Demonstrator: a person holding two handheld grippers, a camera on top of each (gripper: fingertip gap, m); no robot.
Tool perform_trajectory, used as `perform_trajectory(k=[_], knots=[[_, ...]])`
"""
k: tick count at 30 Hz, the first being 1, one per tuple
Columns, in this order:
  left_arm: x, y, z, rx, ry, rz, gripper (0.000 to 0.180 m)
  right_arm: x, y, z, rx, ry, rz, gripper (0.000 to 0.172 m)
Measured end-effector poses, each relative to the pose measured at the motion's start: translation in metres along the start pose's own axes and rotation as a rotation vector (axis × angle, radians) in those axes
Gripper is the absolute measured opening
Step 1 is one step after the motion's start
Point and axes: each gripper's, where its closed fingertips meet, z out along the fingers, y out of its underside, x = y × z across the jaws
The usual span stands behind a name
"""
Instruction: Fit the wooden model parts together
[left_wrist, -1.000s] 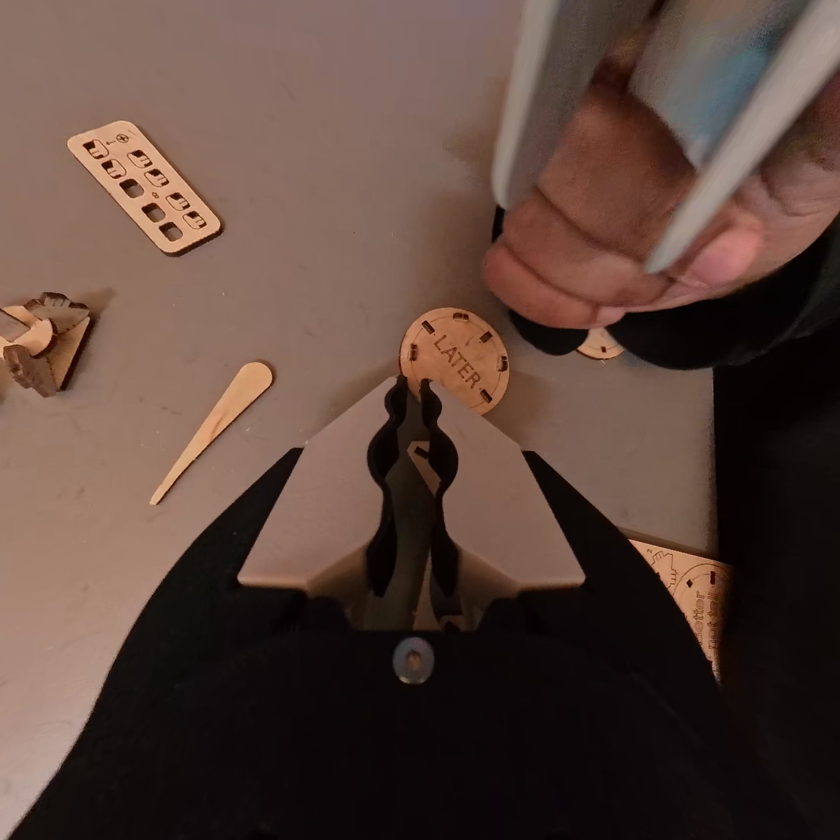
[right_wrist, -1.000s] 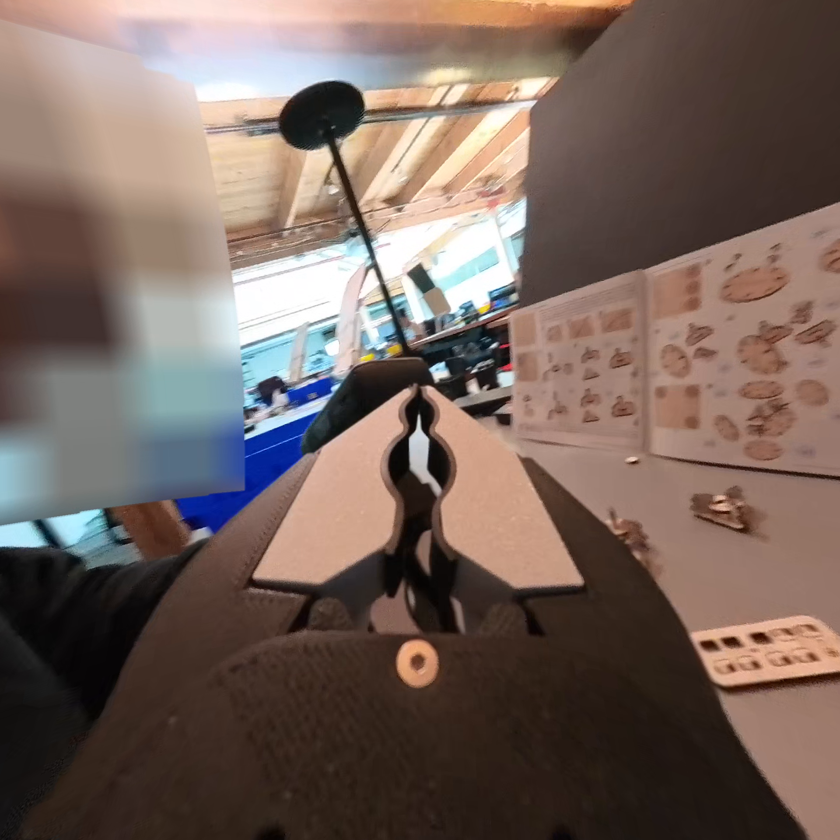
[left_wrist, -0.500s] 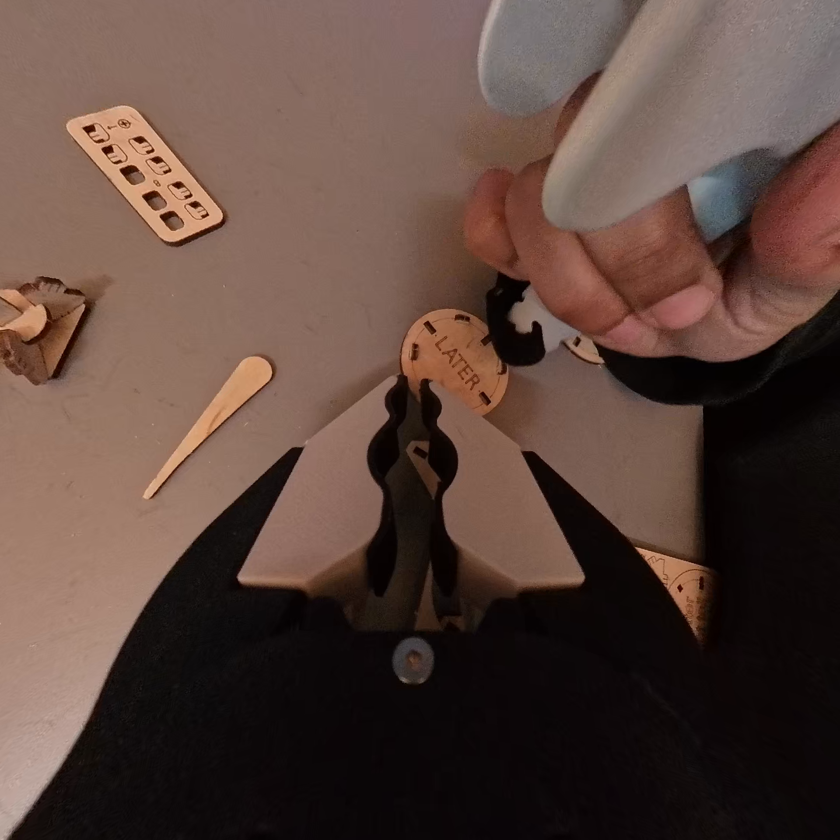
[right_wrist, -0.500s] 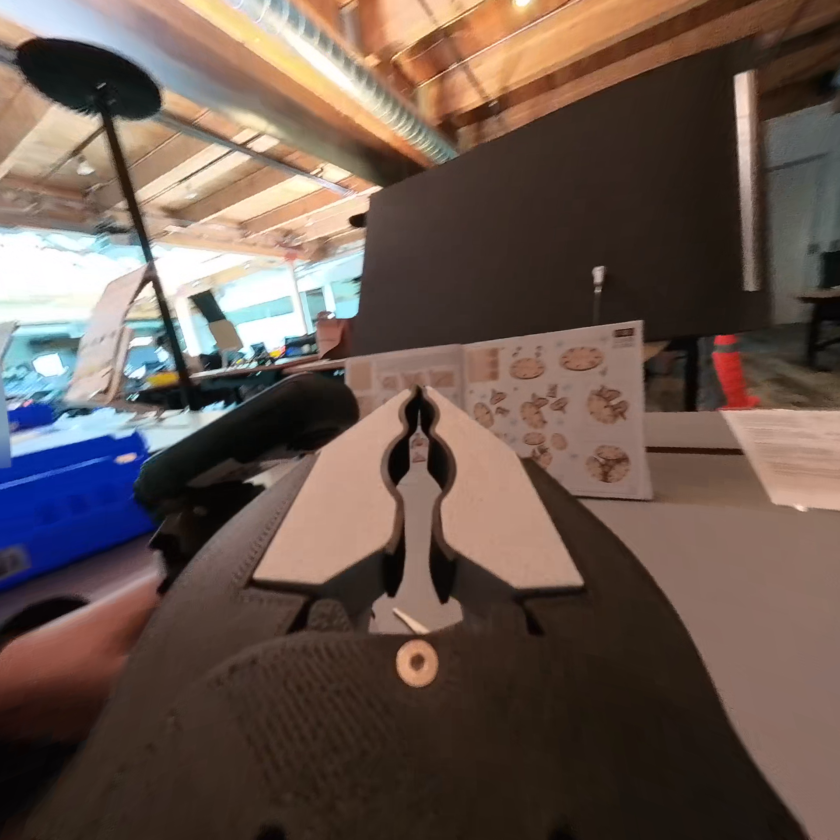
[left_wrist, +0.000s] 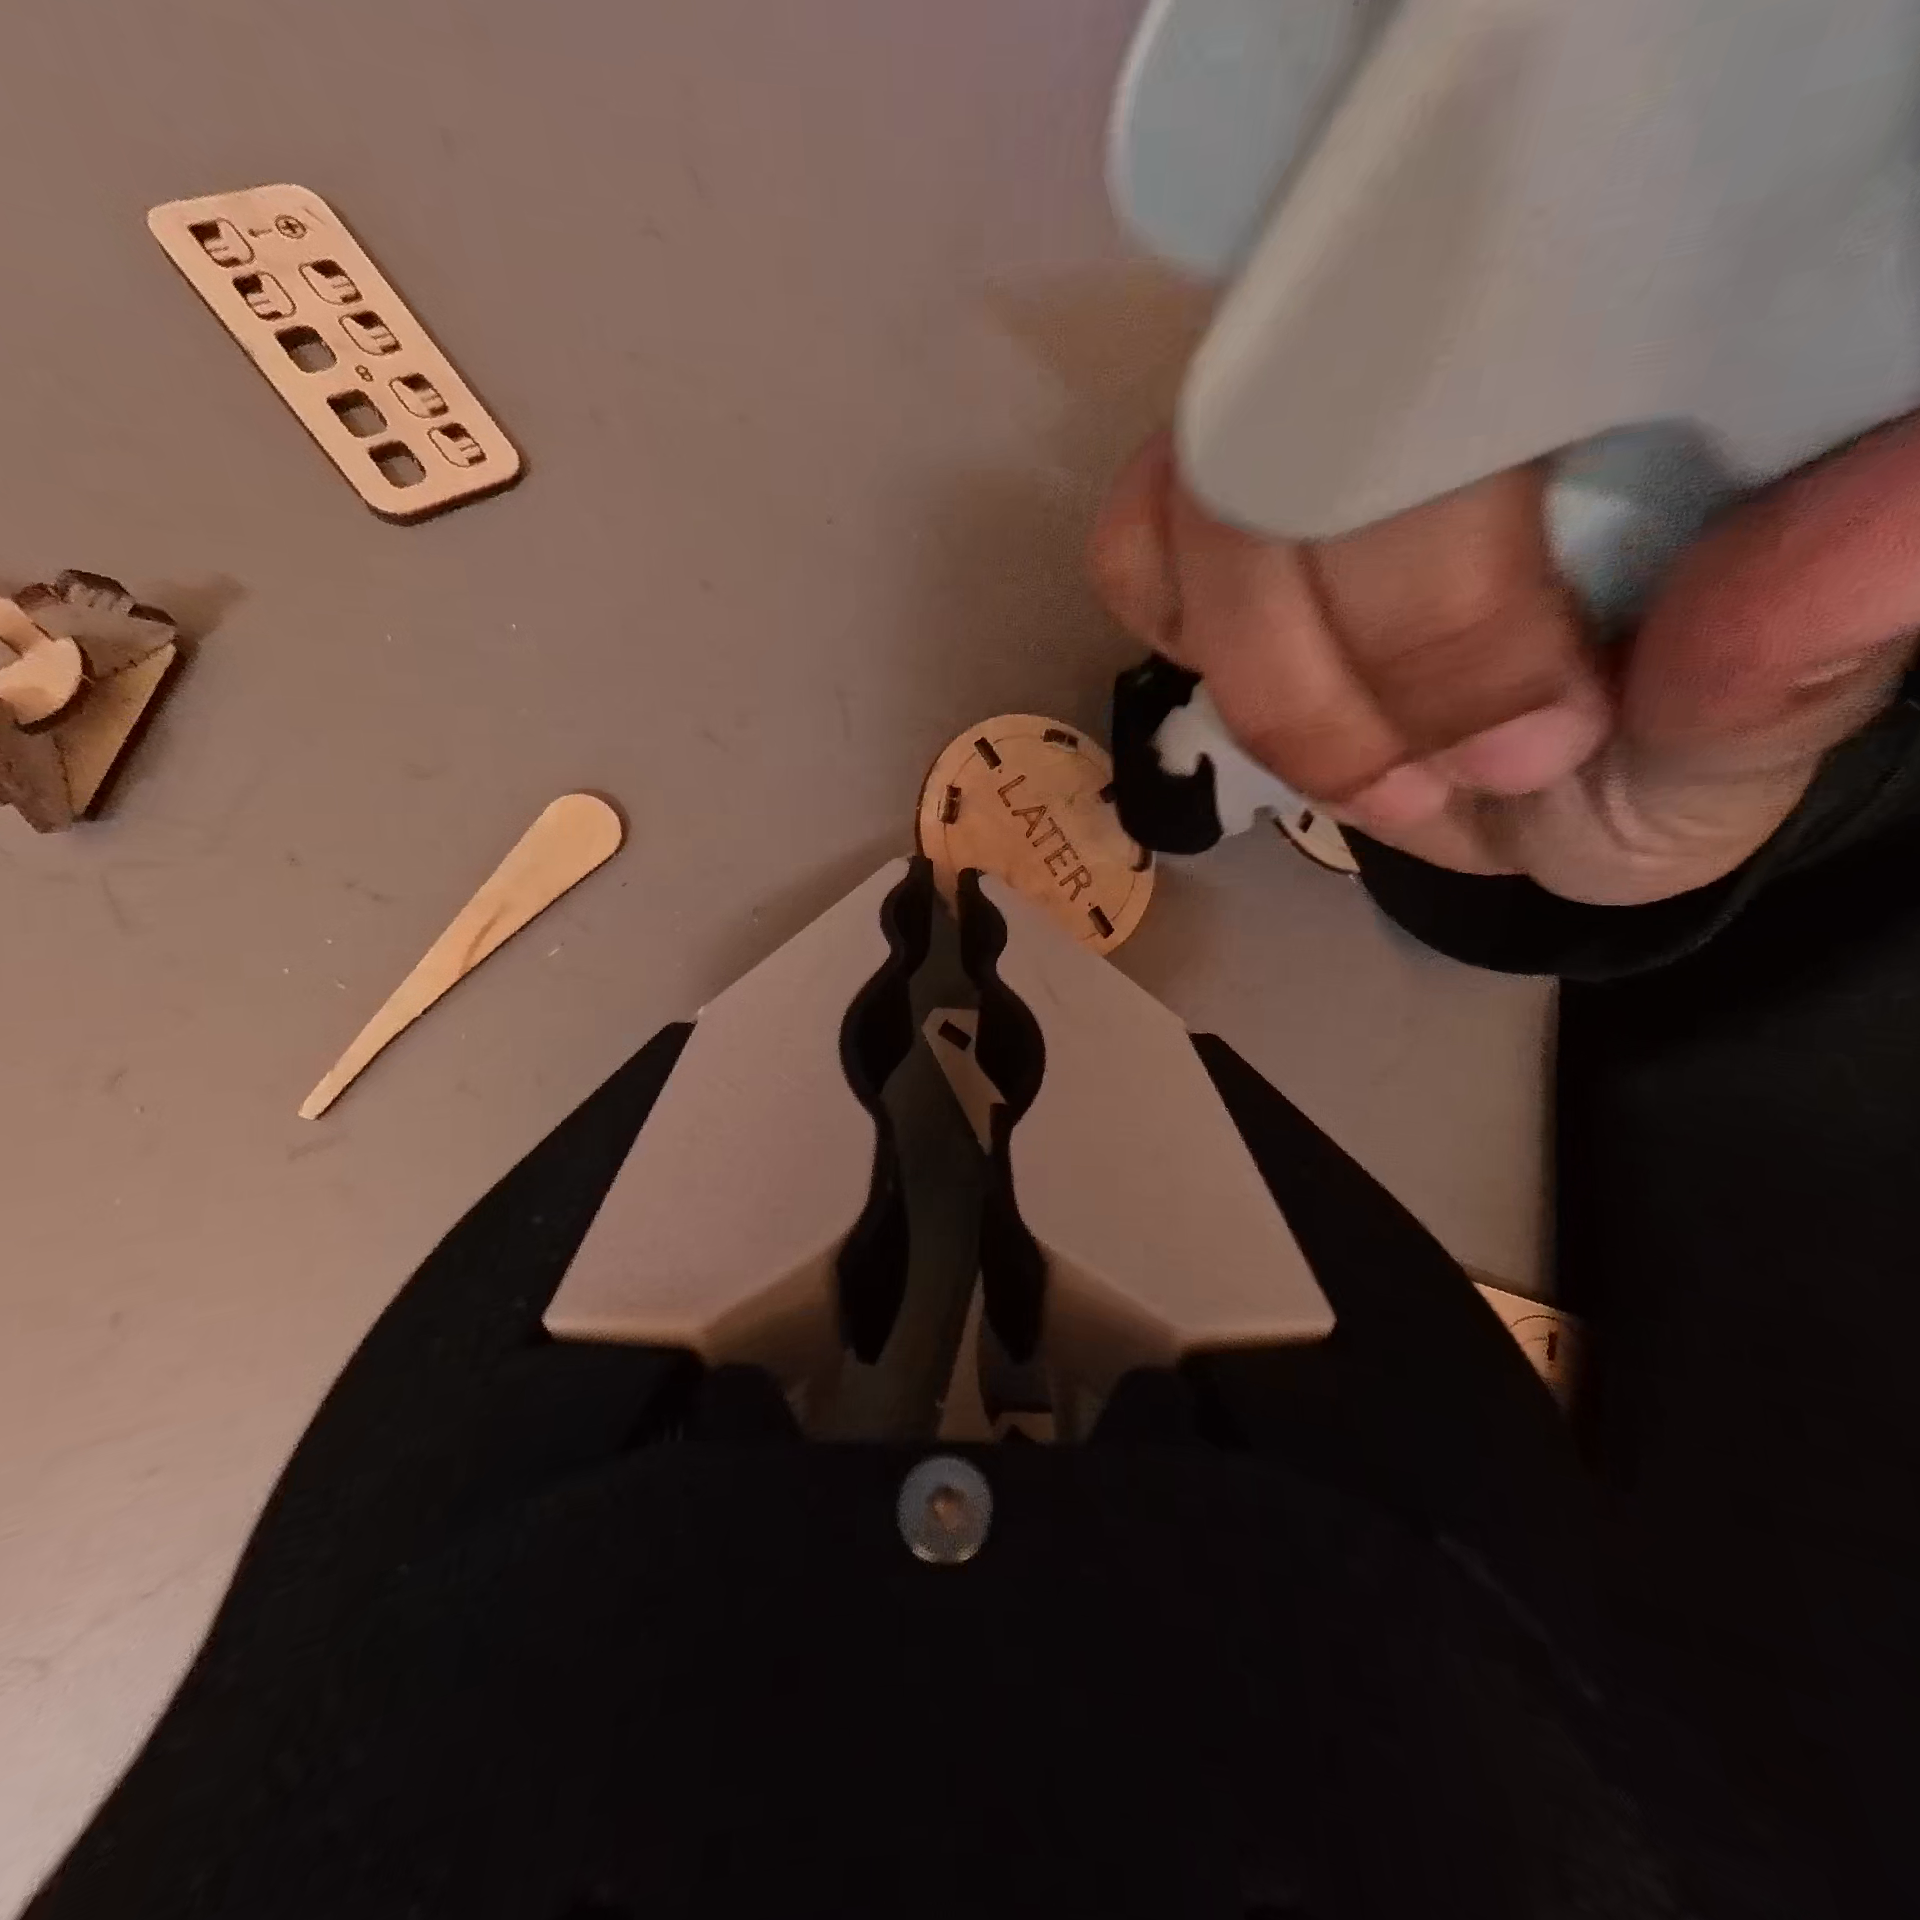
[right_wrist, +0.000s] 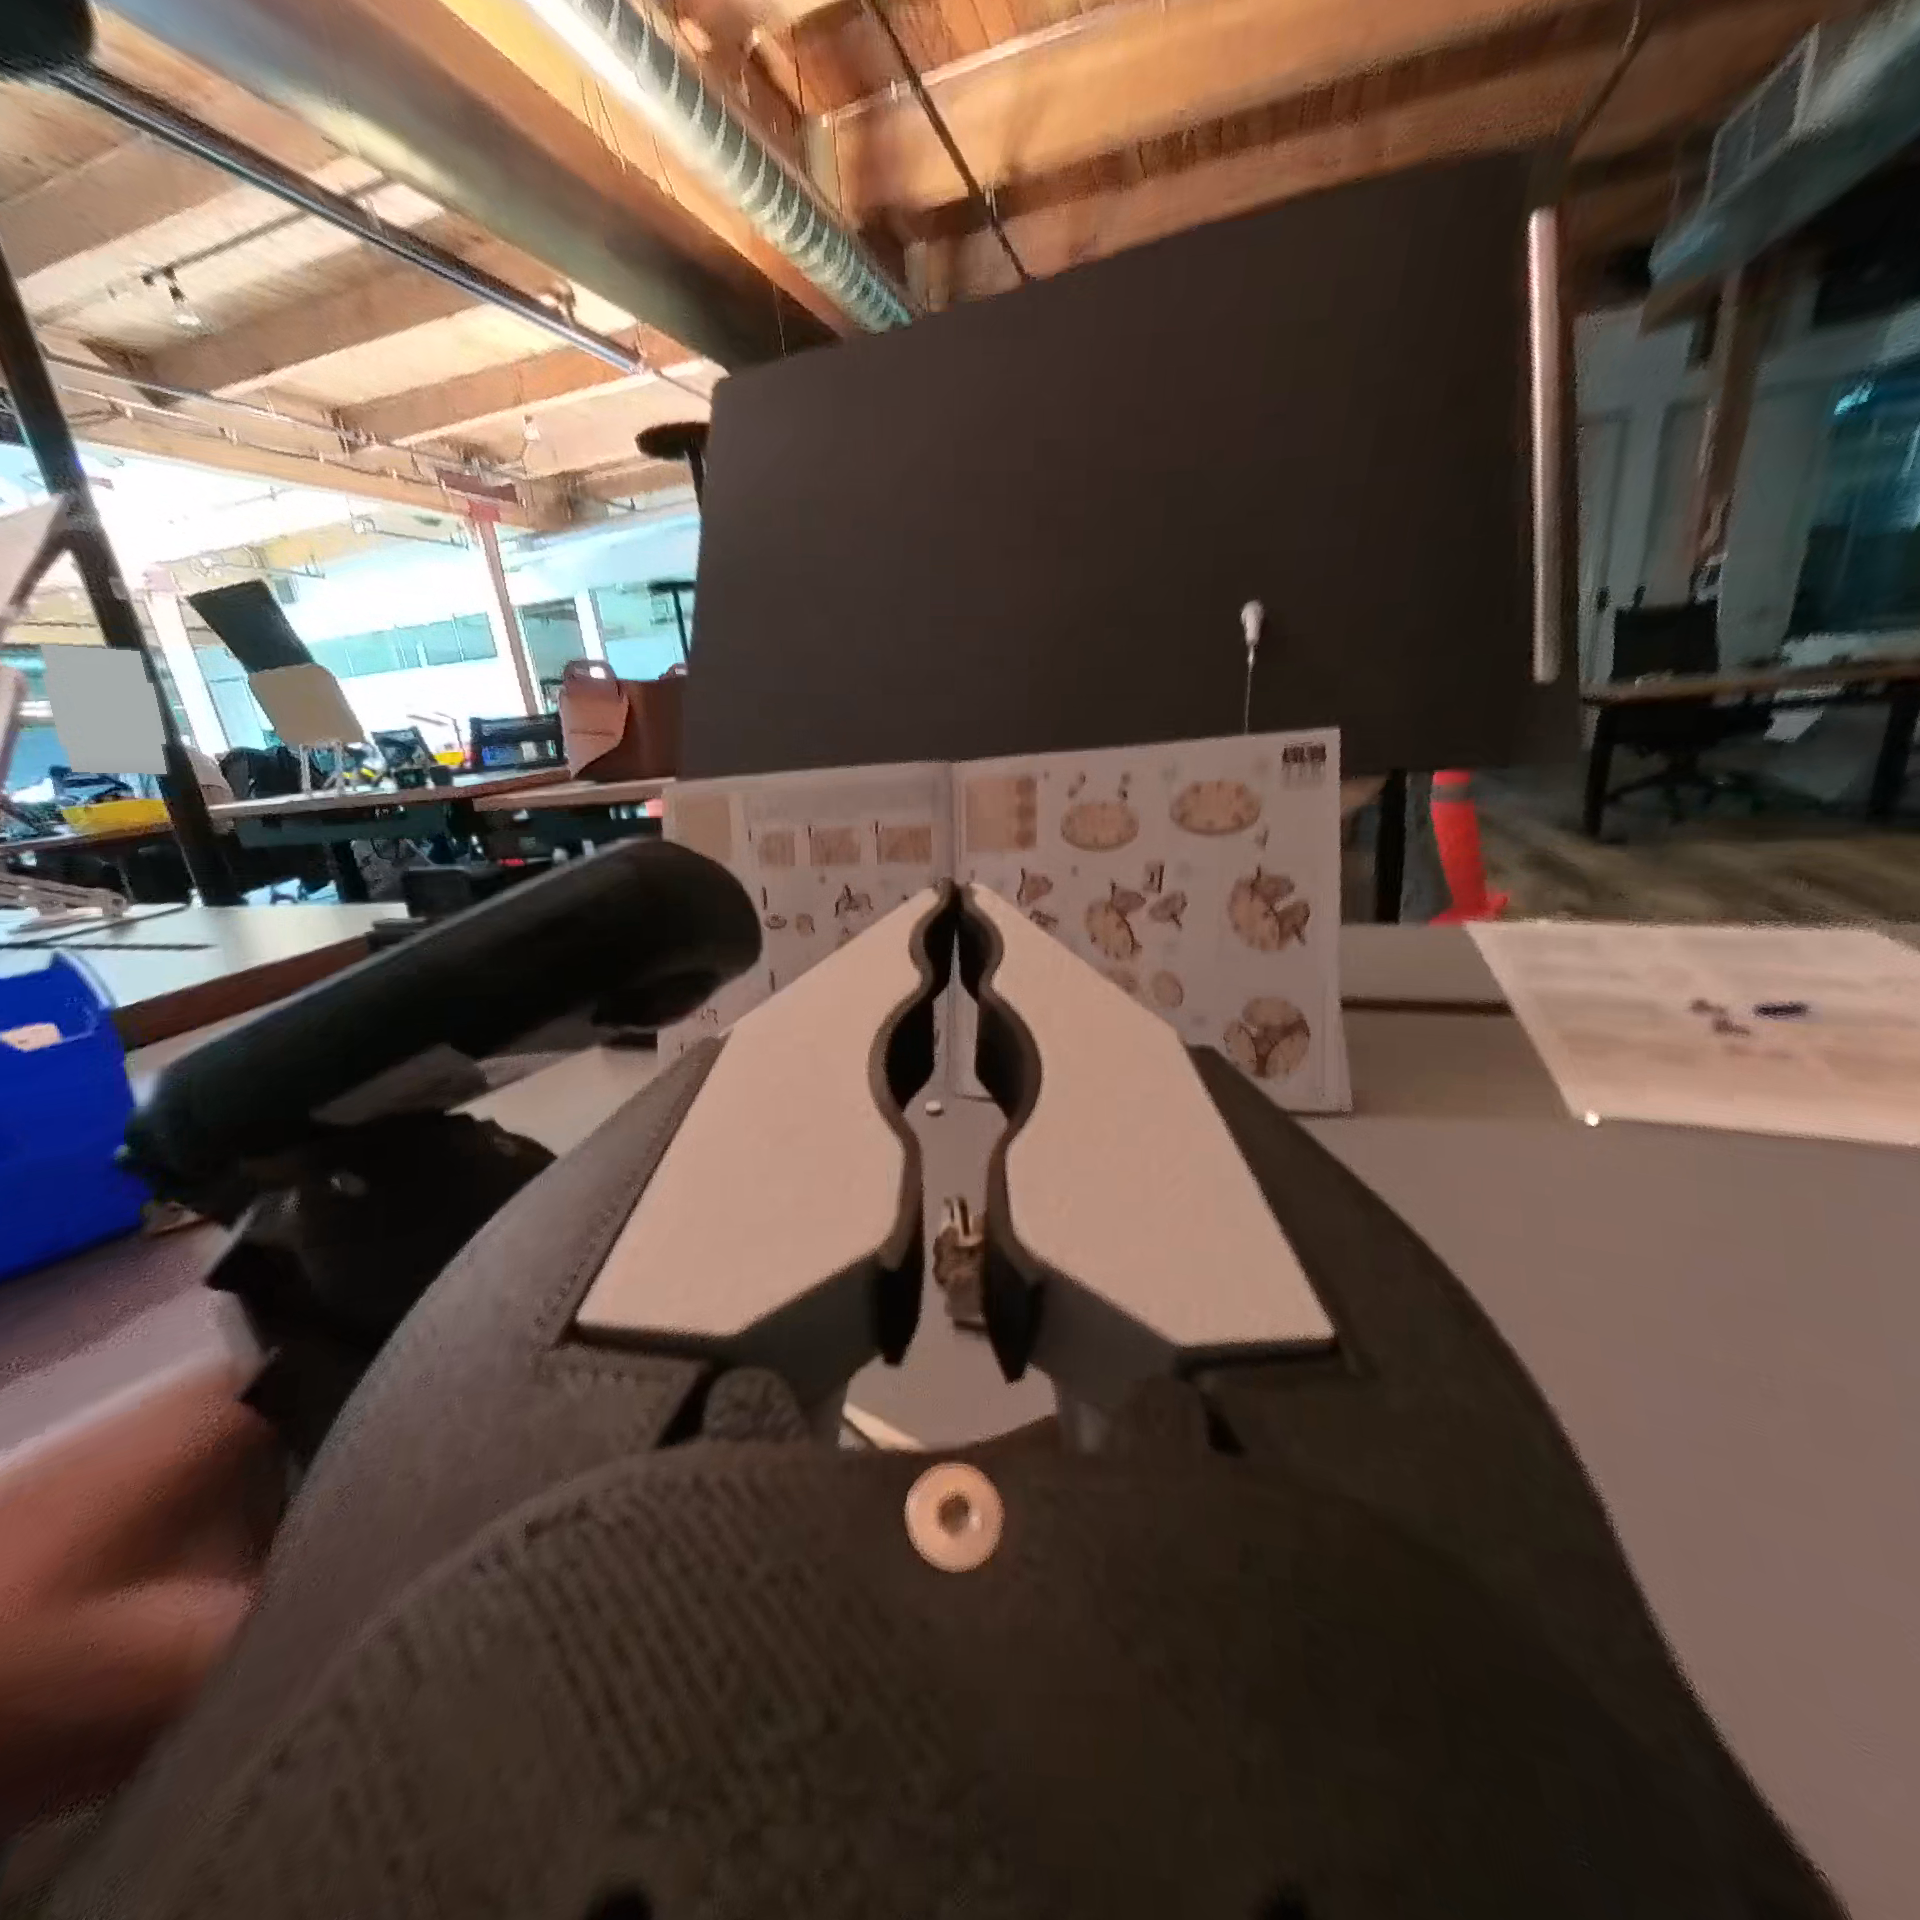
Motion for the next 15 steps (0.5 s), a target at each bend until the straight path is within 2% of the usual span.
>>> perform_trajectory(k=[2, 4, 8, 11, 15], knots=[[0.0, 0.0, 0.0, 0.001, 0.001, -0.005, 0.004, -0.004, 0.006, 0.0, -0.024, -0.011, -0.008, 0.0], [0.0, 0.0, 0.0, 0.001, -0.003, -0.004, 0.004, -0.008, 0.028, 0.0, -0.094, -0.021, -0.011, 0.0], [0.0, 0.0, 0.0, 0.003, 0.002, -0.01, 0.004, -0.01, 0.007, -0.002, -0.019, -0.018, -0.033, 0.0], [0.0, 0.0, 0.0, 0.003, -0.003, -0.007, 0.004, -0.01, 0.027, -0.001, -0.093, -0.03, -0.008, 0.0], [0.0, 0.0, 0.0, 0.003, -0.005, -0.006, 0.004, -0.004, 0.002, -0.001, -0.016, -0.012, 0.011, 0.0]])
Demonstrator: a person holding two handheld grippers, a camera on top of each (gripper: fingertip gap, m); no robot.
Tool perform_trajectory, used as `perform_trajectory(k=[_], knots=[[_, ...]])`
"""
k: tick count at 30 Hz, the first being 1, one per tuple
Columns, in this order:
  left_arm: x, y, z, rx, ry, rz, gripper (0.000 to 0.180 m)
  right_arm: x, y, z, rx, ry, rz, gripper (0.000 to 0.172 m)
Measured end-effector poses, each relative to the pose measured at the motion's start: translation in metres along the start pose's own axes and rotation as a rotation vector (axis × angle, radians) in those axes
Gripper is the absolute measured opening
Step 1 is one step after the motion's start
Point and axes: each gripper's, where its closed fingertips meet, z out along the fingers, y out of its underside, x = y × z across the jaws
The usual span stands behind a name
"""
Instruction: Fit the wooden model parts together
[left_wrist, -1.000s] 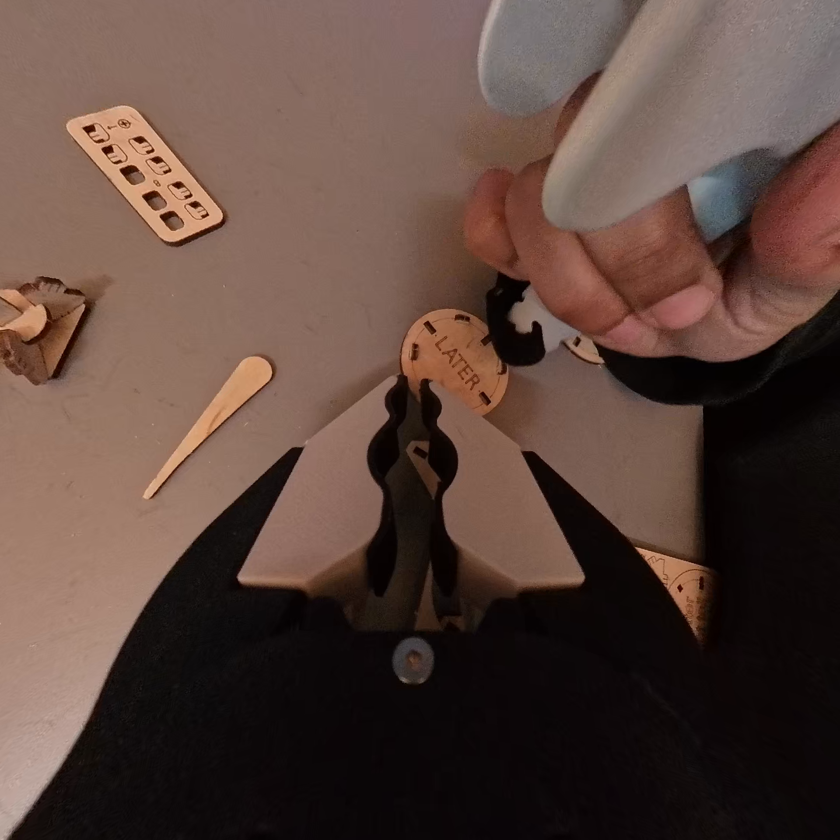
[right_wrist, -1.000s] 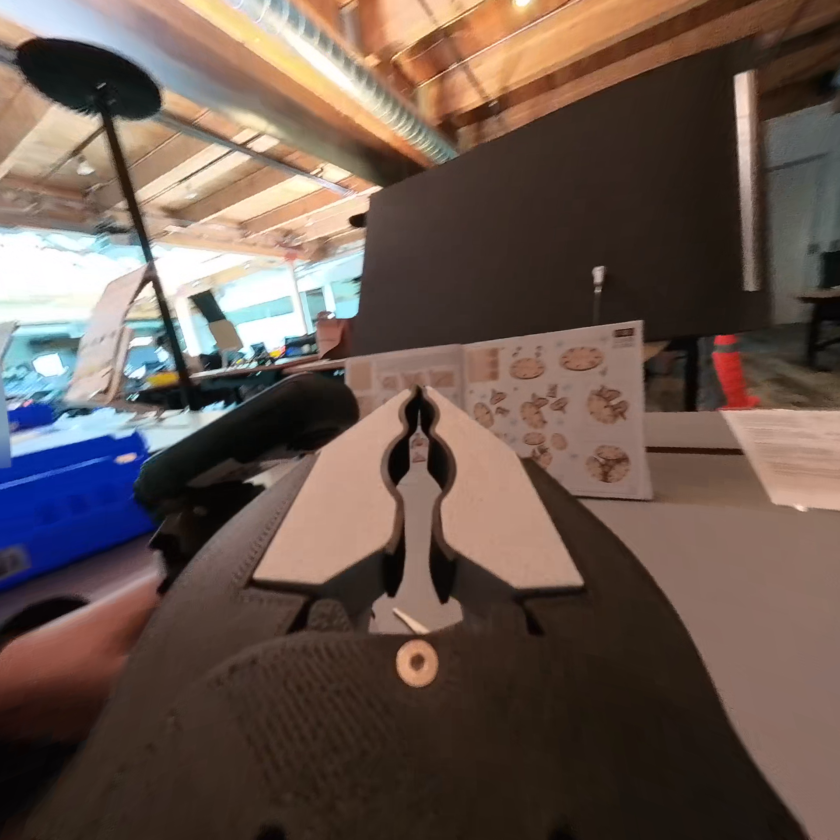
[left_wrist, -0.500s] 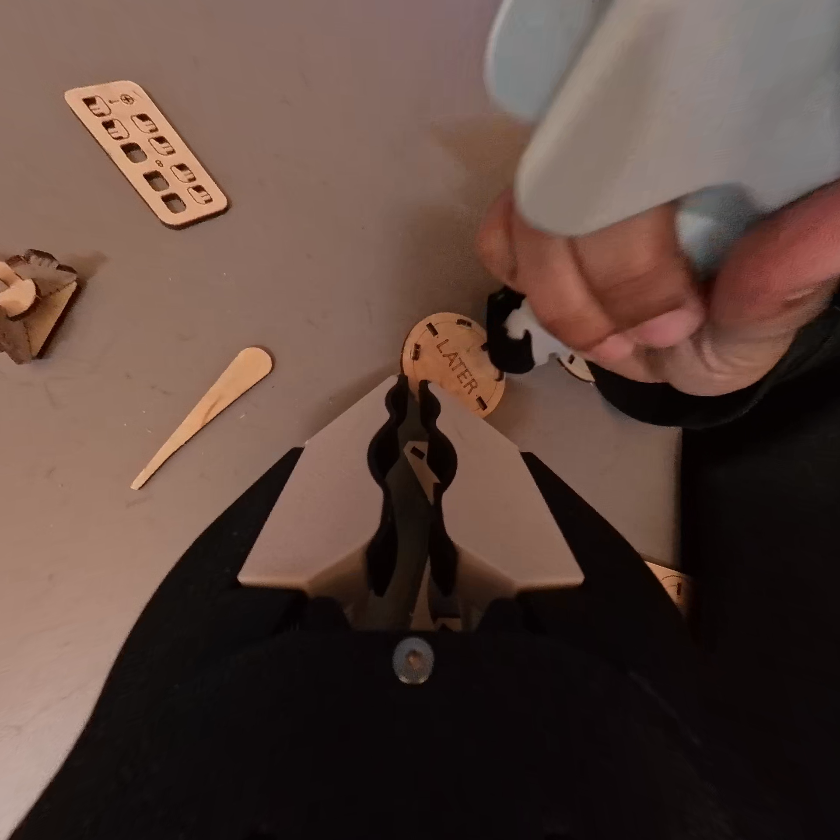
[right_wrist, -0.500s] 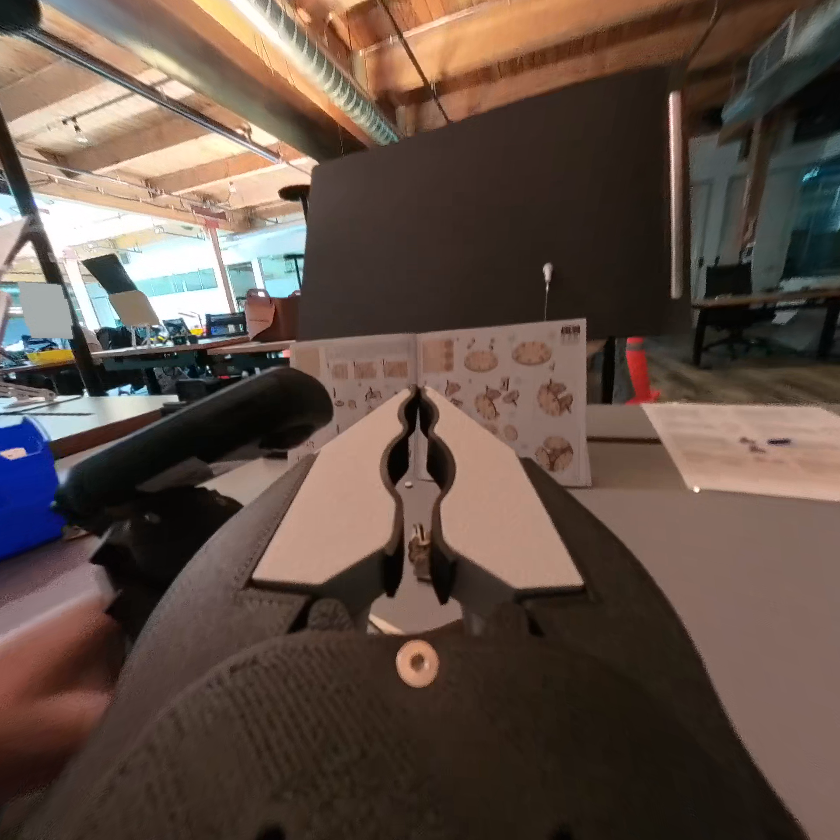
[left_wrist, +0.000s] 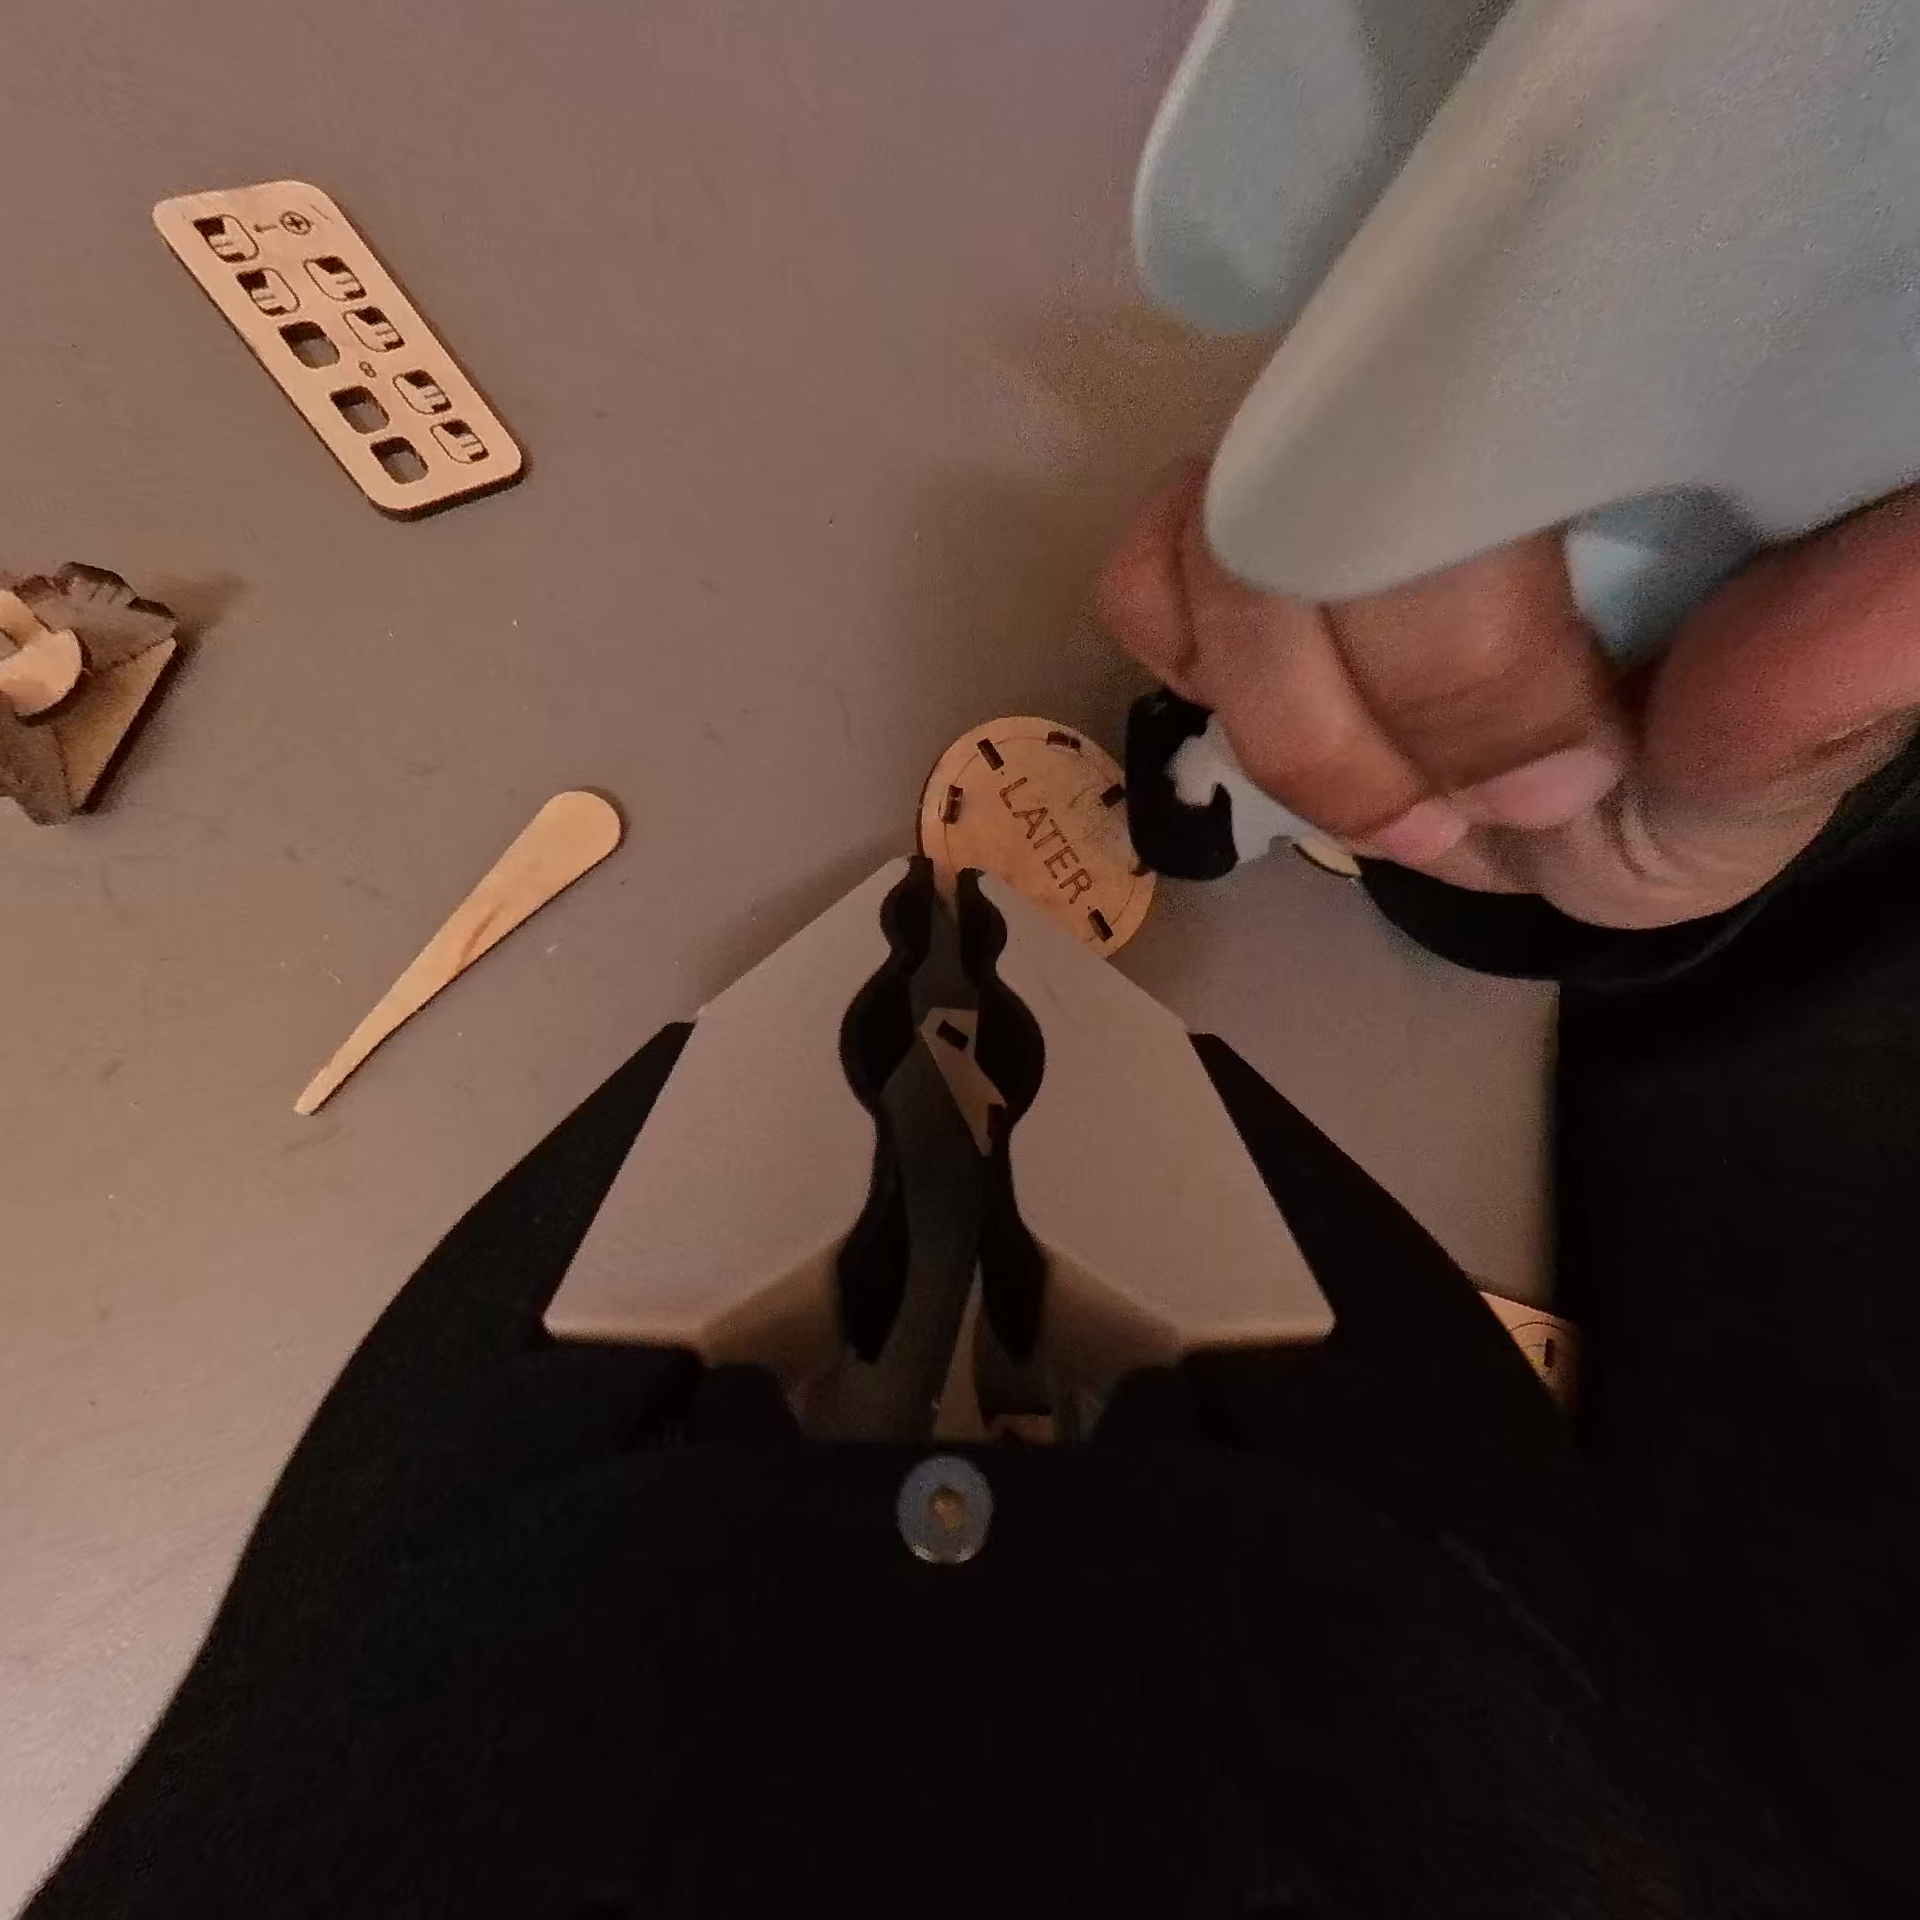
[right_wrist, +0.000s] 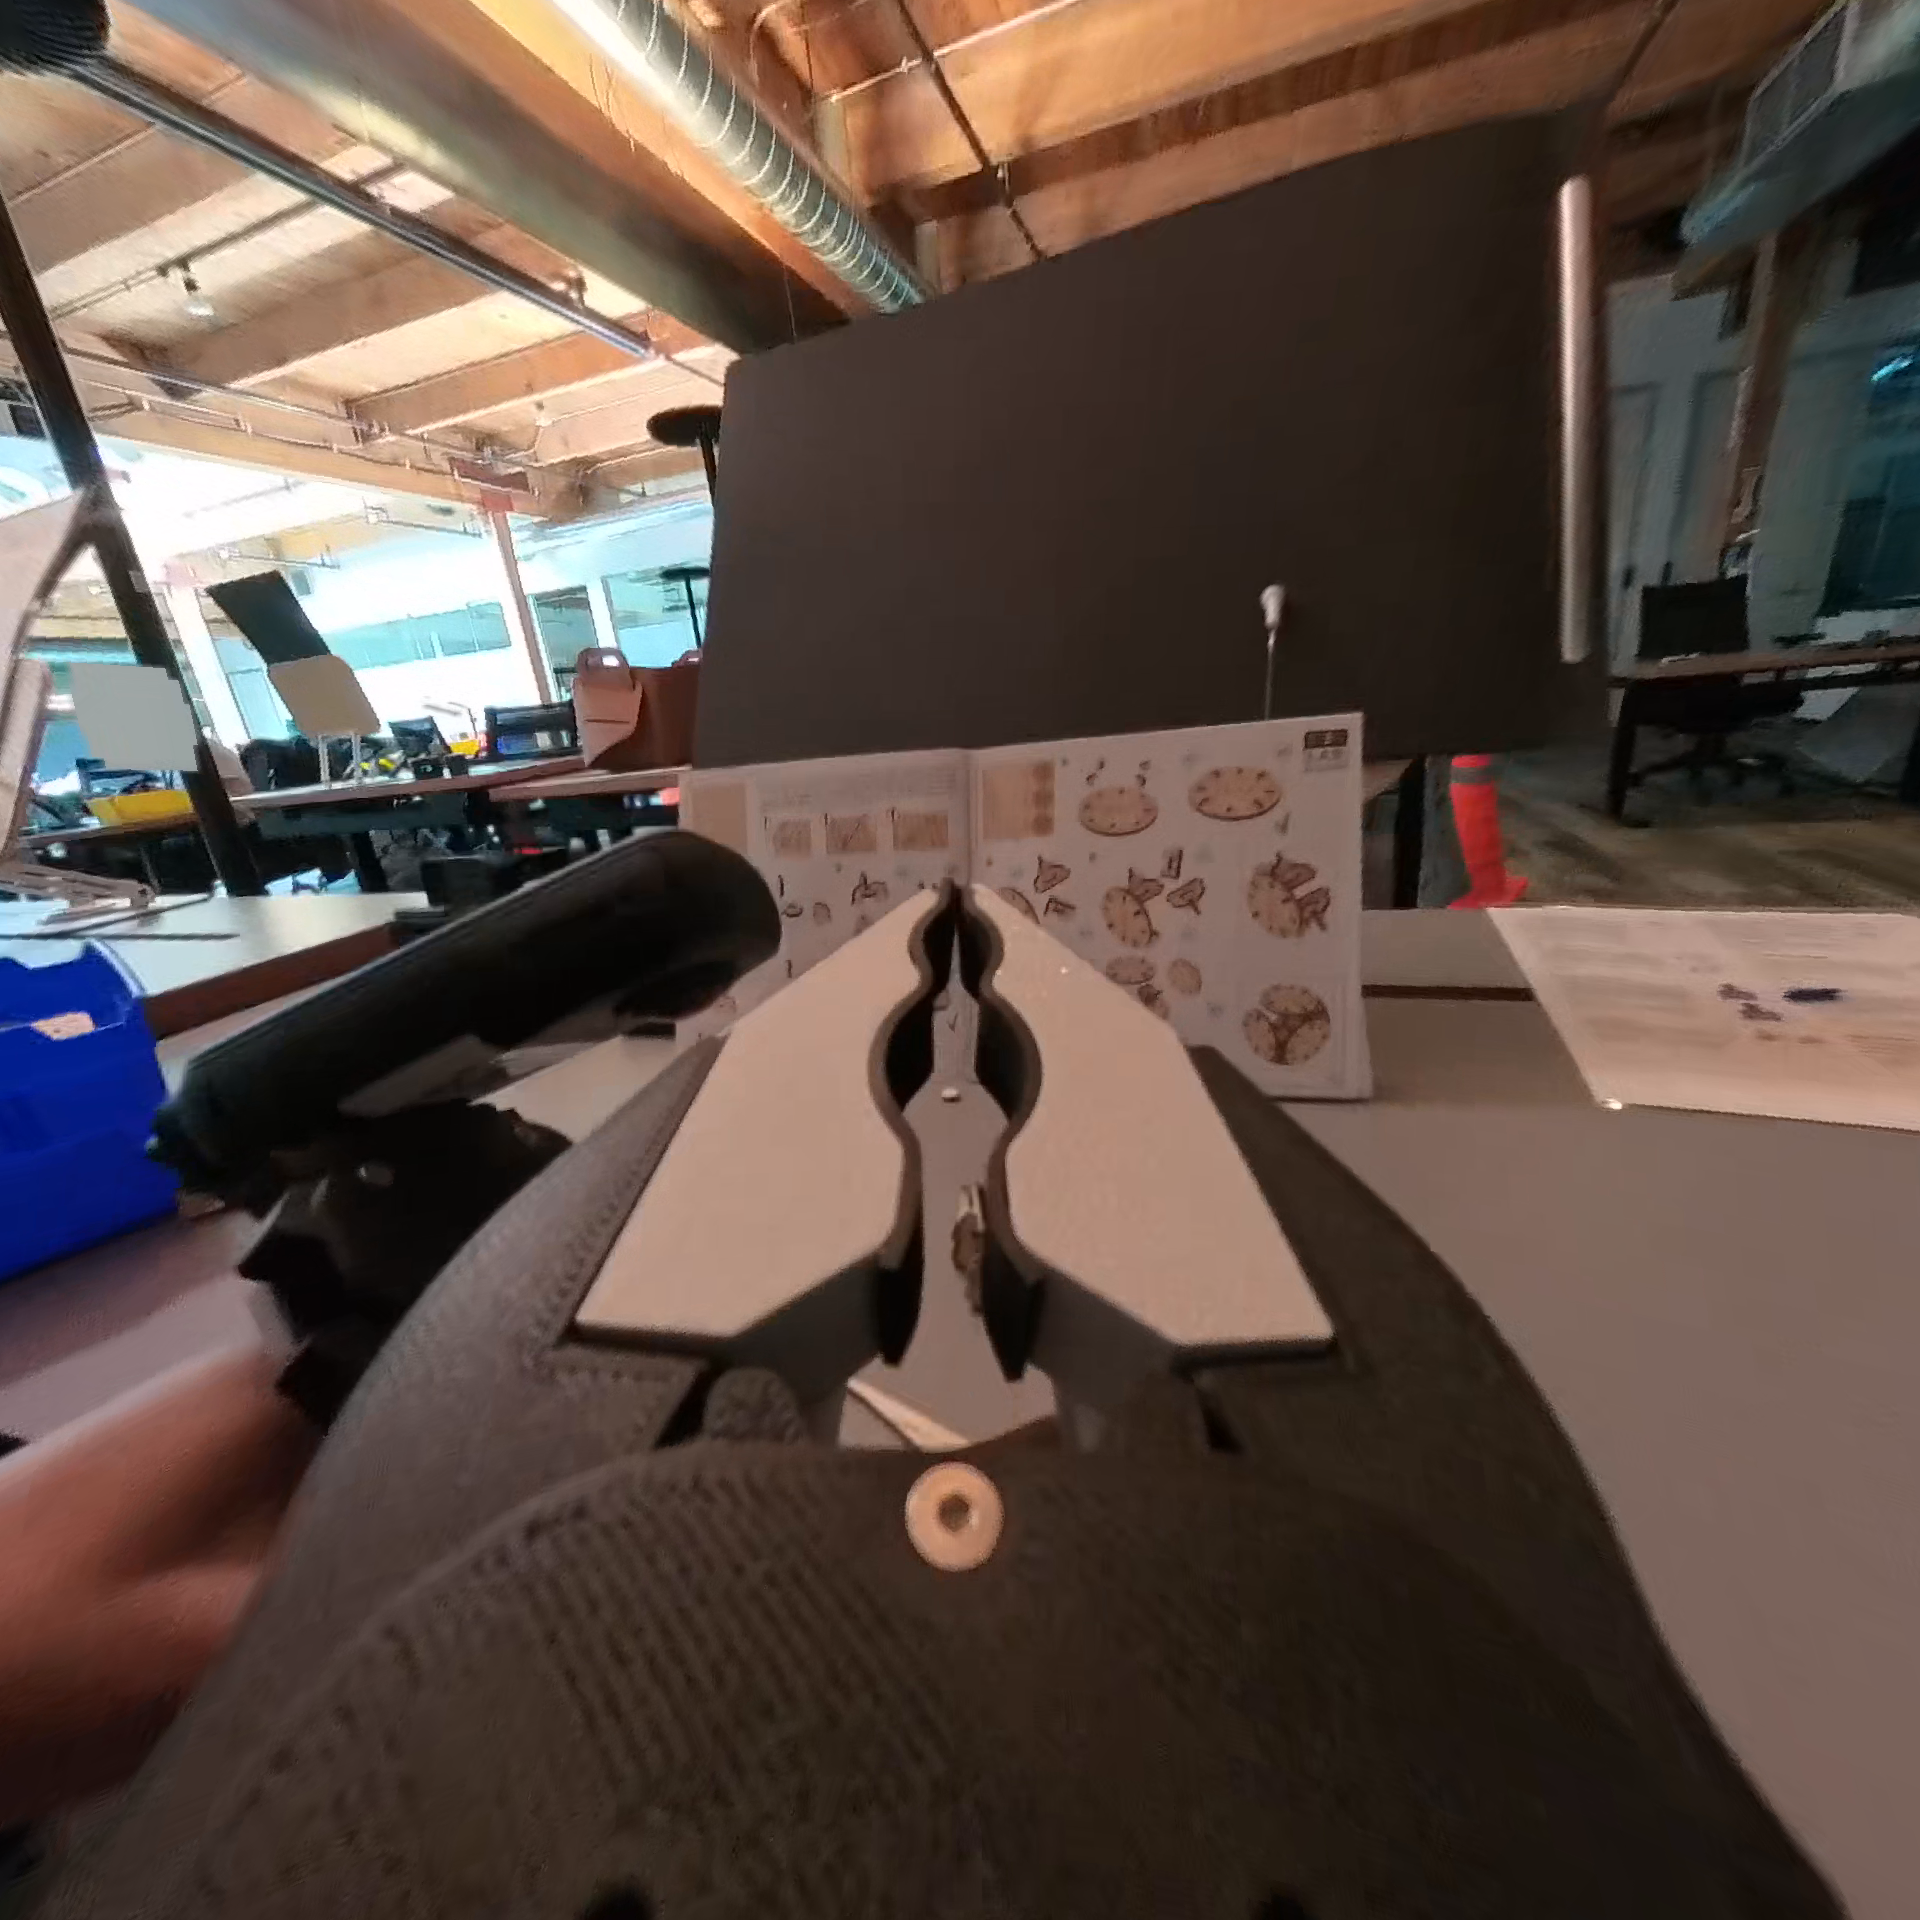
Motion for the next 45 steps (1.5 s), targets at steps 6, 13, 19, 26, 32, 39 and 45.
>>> perform_trajectory(k=[6, 13, 19, 26, 32, 39, 45], knots=[[0.0, 0.0, 0.0, 0.0, 0.002, -0.002, 0.004, -0.004, 0.017, 0.001, -0.08, -0.028, 0.008, 0.0], [0.0, 0.0, 0.0, 0.0, 0.001, -0.005, 0.004, -0.009, 0.031, -0.001, -0.142, -0.056, 0.037, 0.0], [0.0, 0.0, 0.0, 0.002, 0.001, -0.007, 0.004, 0.004, 0.025, 0.003, -0.107, -0.015, 0.07, 0.0], [0.001, 0.0, 0.0, -0.001, -0.002, 0.001, 0.004, 0.015, 0.004, 0.005, -0.055, 0.011, 0.082, 0.0], [0.0, 0.0, 0.0, -0.002, 0.006, -0.004, 0.004, 0.006, 0.035, -0.02, -0.342, -0.346, -0.253, 0.015], [0.0, 0.0, 0.0, -0.002, 0.004, -0.001, 0.004, -0.003, 0.108, -0.122, -0.939, -0.935, -0.452, 0.013], [0.0, 0.0, 0.0, -0.001, 0.018, -0.016, 0.004, -0.003, 0.122, -0.14, -1.079, -1.136, -0.571, 0.006]])
